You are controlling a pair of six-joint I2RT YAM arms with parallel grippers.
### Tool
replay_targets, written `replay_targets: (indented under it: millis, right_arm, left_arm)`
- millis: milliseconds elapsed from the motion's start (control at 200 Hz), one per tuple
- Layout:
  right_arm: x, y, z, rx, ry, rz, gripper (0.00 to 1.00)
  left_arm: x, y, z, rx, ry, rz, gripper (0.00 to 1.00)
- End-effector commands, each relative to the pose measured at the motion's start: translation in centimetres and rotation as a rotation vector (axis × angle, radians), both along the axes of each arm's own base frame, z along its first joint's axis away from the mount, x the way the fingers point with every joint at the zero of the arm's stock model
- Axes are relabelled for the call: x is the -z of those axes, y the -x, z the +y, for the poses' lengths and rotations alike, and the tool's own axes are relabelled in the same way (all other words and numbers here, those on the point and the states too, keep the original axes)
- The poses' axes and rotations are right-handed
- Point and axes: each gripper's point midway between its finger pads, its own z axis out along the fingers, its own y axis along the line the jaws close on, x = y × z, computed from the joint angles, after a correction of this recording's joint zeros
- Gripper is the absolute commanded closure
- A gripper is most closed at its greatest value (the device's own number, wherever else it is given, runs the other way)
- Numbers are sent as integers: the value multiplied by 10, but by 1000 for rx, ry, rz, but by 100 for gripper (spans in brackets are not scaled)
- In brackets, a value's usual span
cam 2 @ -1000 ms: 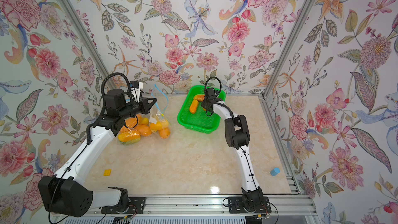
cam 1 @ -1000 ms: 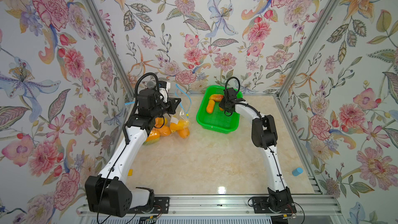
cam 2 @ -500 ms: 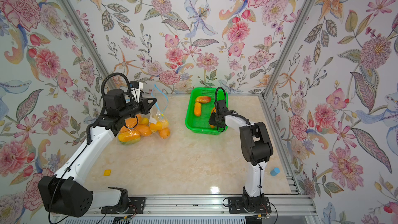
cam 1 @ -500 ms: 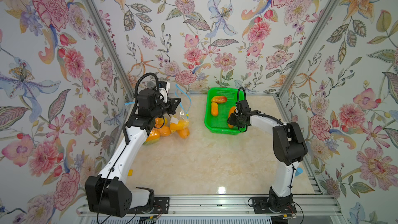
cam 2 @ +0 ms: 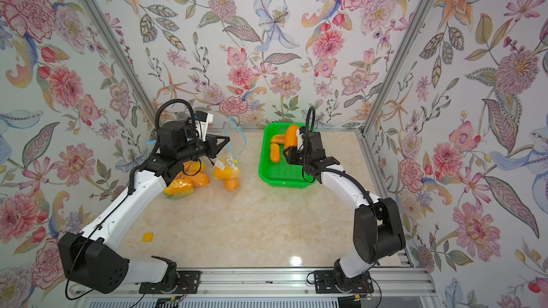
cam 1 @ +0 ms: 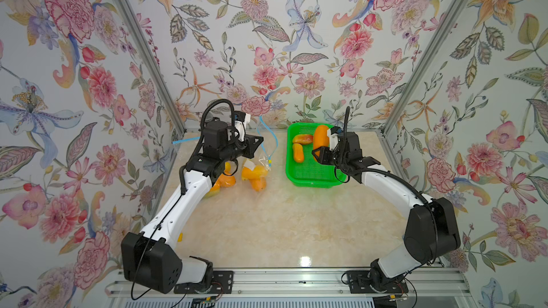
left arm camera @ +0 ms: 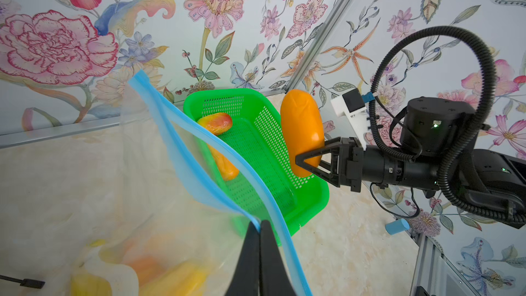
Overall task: Place the mango in a zip-top bag and seal the zipper
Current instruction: Place the mango in the zipper food storage bag.
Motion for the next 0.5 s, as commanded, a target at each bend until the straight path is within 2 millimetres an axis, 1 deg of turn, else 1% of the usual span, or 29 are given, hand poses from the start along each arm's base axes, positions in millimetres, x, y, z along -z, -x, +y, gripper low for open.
replay_targets:
  millis: [0, 70, 100, 185, 255, 295, 305, 315, 390, 445, 495]
  right_arm:
    - [-95, 7, 42, -119, -127, -296, 83]
    - [-124, 19, 76, -201, -209, -391, 83]
    - [-132, 23, 89, -224, -233, -412, 83]
    - [-145, 30, 123, -279, -286, -464, 83]
    - [-146, 25, 143, -290, -333, -469, 84]
    - [-149, 18, 147, -285, -356, -480, 84]
    - [-149, 25, 158, -306, -368, -477, 84]
    - [-150, 27, 163, -313, -375, -476, 84]
    - [-155, 28, 182, -338, -415, -494, 84]
    - [-153, 28, 195, -352, -423, -483, 84]
    - [-147, 28, 207, -363, -413, -472, 84]
  left_arm:
    - [-19, -2, -7, 28, 5, -63, 100]
    - [-15, -3, -6, 22, -2, -55, 100]
    - [-13, -3, -6, 19, -4, -53, 100]
    - [-9, -2, -5, 16, -9, -44, 100]
    - [-6, 0, -3, 13, -12, -40, 100]
    - [-4, 2, -2, 8, -16, -40, 100]
    - [-4, 2, -2, 6, -17, -38, 100]
    - [-3, 2, -1, 4, -19, -38, 100]
    - [1, 5, 3, -11, -27, -33, 100]
    - [4, 7, 5, -19, -30, -30, 100]
    - [6, 8, 9, -29, -30, -23, 100]
